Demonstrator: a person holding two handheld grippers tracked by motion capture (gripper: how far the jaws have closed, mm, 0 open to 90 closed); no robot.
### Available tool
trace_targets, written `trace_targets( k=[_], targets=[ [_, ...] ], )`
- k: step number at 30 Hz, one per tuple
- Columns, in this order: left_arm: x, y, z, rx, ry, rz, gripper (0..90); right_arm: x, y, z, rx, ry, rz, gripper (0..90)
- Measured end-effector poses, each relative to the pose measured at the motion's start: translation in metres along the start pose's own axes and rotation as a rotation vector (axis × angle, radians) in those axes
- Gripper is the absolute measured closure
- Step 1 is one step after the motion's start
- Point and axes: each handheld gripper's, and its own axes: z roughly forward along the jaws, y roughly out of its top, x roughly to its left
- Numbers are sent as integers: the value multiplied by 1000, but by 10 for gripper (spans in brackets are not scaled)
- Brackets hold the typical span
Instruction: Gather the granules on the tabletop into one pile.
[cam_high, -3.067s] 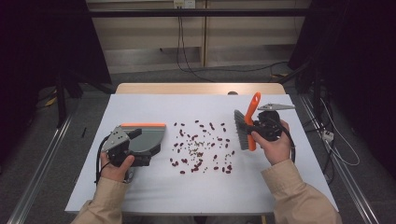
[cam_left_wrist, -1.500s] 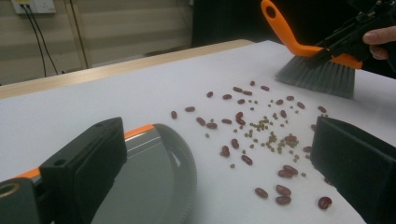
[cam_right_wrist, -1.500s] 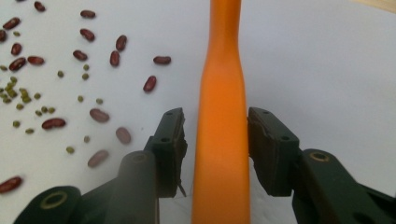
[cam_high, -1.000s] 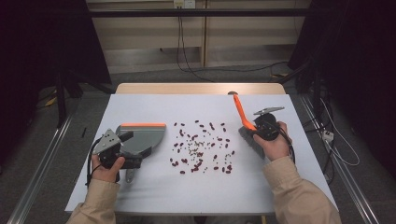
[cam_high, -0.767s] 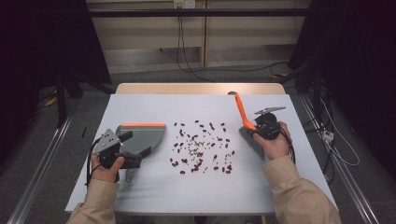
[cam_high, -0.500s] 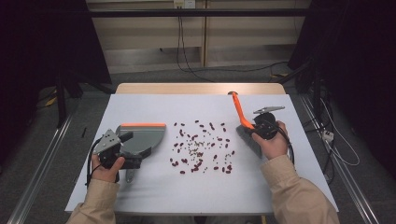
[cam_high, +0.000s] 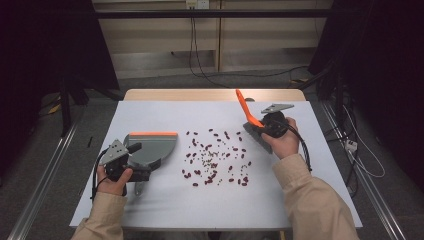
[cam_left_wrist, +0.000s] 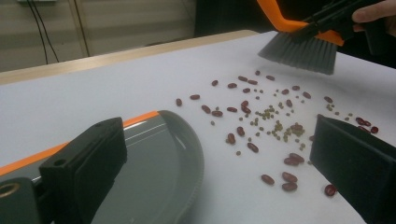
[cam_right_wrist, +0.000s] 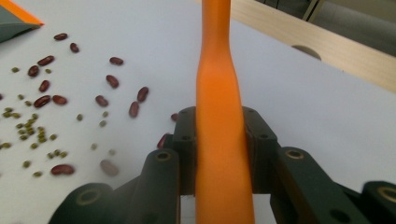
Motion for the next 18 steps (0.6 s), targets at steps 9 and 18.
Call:
trace_targets(
  k=[9, 18],
  targets=[
    [5, -4, 2, 13, 7, -20, 36, -8, 24, 39, -22, 28, -132, 714],
    [8, -6, 2, 16, 12, -31, 36, -5, 37, 77, -37, 88, -234, 715]
  ],
)
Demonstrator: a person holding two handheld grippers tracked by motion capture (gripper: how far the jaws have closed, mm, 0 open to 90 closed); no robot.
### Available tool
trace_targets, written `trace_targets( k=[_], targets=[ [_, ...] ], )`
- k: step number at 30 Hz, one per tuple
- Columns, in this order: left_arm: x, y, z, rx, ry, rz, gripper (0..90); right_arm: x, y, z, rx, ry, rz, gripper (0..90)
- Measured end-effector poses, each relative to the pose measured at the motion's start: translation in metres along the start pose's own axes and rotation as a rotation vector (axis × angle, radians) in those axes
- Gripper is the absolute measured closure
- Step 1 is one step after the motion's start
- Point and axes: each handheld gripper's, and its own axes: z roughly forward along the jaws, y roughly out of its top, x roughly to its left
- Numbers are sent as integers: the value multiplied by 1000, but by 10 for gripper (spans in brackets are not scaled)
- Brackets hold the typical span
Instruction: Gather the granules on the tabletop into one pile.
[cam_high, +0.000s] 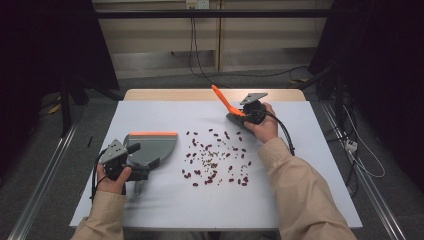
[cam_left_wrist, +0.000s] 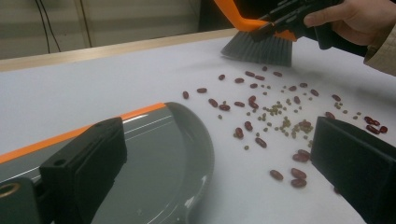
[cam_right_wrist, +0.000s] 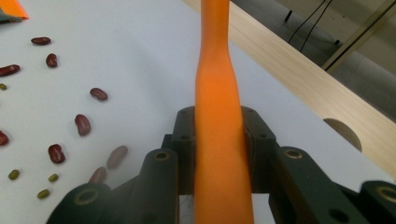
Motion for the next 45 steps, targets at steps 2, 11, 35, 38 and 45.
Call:
trace_targets(
  k=[2, 11, 35, 38, 45],
  targets=[
    [1, -1, 0, -1, 4, -7, 36, 2, 2, 3, 3, 22, -24, 715],
    [3, -4, -5, 5, 13, -2, 36, 26, 0, -6, 27, 114, -199, 713],
    [1, -3, -10, -9, 19, 3, 36, 64, -16, -54, 16, 303, -295, 714],
    [0, -3, -12, -11, 21, 7, 36, 59, -12, -58, -34, 285, -254, 714],
    [-2, -3, -9, 0, 11, 11, 36, 40, -3, -55, -86, 216, -172, 714]
  ],
)
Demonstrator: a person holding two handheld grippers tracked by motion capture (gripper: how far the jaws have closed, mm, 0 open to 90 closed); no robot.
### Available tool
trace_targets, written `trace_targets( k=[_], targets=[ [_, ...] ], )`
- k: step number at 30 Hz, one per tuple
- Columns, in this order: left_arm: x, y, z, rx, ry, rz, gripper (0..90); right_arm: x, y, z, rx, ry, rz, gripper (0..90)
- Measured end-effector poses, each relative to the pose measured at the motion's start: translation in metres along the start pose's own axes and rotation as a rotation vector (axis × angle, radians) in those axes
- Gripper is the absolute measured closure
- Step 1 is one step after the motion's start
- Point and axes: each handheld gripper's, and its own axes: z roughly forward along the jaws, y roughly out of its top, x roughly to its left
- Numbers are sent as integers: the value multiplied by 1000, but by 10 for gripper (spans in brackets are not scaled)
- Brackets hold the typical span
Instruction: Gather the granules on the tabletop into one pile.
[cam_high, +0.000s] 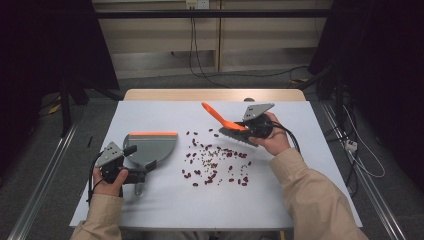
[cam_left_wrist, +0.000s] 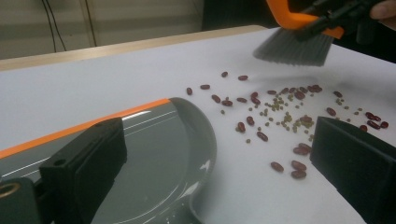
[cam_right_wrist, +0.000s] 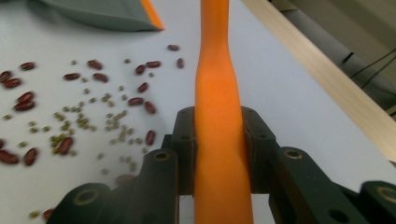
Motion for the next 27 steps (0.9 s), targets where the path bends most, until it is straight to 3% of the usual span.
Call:
trace_targets(
  k=[8, 16, 27],
  targets=[
    [0, -1, 0, 1, -3, -5, 36, -12, 8, 18, -37, -67, 47, 714],
    [0, -2, 0, 8, -6, -1, 36, -15, 18, 45, -14, -66, 36, 714],
    [2, -5, -5, 12, 0, -10, 36, -20, 23, 78, 17, -101, -1, 714]
  ],
)
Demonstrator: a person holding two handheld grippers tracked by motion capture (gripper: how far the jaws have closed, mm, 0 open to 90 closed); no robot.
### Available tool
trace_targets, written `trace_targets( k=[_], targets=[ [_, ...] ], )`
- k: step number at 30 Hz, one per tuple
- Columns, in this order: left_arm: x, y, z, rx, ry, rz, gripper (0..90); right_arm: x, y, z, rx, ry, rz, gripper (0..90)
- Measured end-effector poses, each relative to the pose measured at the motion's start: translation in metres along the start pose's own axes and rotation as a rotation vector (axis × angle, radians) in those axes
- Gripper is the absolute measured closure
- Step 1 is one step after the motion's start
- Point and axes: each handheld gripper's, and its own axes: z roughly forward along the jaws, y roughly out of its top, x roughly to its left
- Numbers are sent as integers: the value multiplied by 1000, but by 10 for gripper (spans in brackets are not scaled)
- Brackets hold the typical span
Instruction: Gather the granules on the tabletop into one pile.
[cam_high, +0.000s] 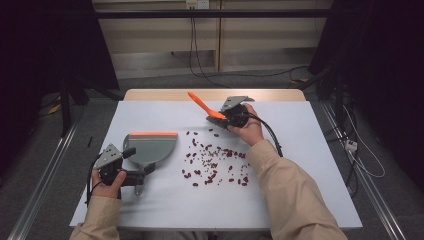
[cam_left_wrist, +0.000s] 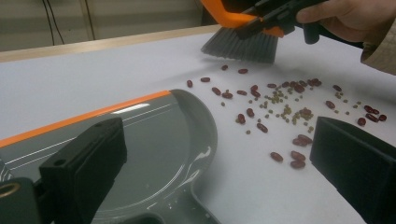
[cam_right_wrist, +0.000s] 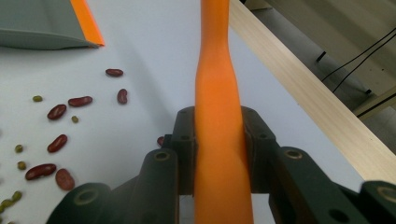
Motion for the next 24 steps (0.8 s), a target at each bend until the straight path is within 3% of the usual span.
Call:
trace_targets(
  k=[5, 7, 12, 24],
  targets=[
    [0, 0, -1, -6, 0, -4, 36, 9, 5, 11, 16, 47, -26, 714],
    [0, 0, -1, -2, 1, -1, 36, 14, 6, 11, 32, 65, -60, 713],
    [0, 0, -2, -6, 3, 2, 36, 21, 5, 3, 42, 120, -118, 713],
    [1, 0, -3, -10, 14, -1, 36, 44, -1, -21, 53, 246, -183, 711]
  ],
)
